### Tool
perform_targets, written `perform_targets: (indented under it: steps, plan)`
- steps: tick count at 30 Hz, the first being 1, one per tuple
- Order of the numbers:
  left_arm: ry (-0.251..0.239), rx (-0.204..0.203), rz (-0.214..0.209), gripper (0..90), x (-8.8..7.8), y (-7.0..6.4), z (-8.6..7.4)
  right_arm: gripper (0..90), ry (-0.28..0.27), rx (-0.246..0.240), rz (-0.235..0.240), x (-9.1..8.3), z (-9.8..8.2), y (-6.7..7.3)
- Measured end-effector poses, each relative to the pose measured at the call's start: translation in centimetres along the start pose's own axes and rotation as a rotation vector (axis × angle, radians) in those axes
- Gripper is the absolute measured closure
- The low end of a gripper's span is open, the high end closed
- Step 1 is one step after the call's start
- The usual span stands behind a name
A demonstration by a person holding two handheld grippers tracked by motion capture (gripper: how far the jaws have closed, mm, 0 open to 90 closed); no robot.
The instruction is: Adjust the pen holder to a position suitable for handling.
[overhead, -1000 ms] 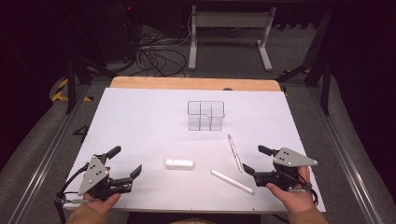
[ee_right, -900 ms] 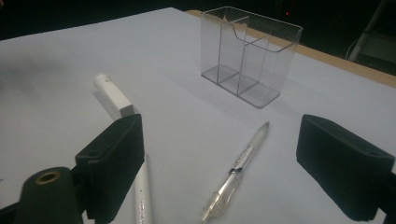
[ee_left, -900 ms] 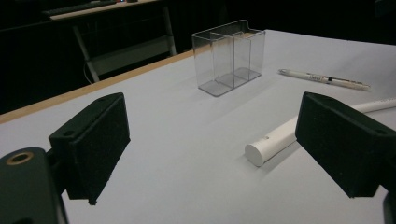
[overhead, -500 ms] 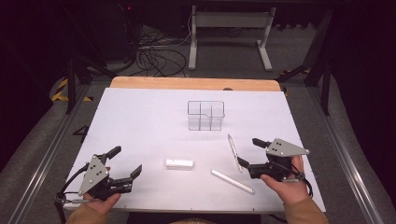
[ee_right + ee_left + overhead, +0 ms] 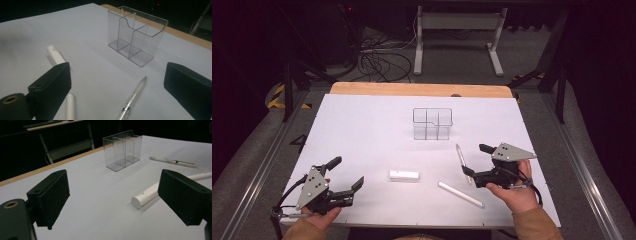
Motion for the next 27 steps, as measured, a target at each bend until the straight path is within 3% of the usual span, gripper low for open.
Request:
perform_targets:
  steps: [7,19,27]
  plan:
    - [0.002,-0.002,0.000,11.2,0.0,0.0,0.0,19.4,0.046,0.061,-0.022,-0.1,0.8,-0.1]
    - [0.006,-0.004,0.001,11.5,0.0,0.0,0.0,29.3,0.137,0.070,-0.080,0.8,2.1,-0.5]
    - [0.006,-0.006,0.004,11.6,0.1,0.1,0.0,32.7,0.162,0.074,-0.103,1.4,2.2,-0.7]
Point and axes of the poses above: each handheld gripper's, and its own axes: x roughly forward along the jaws, z roughly out of its top, y roughly to its left, the point moved 3 cm from there along x, roughly forward along the jaws, and after that the axes turned 13 degrees about x, right-handed, at the moved point
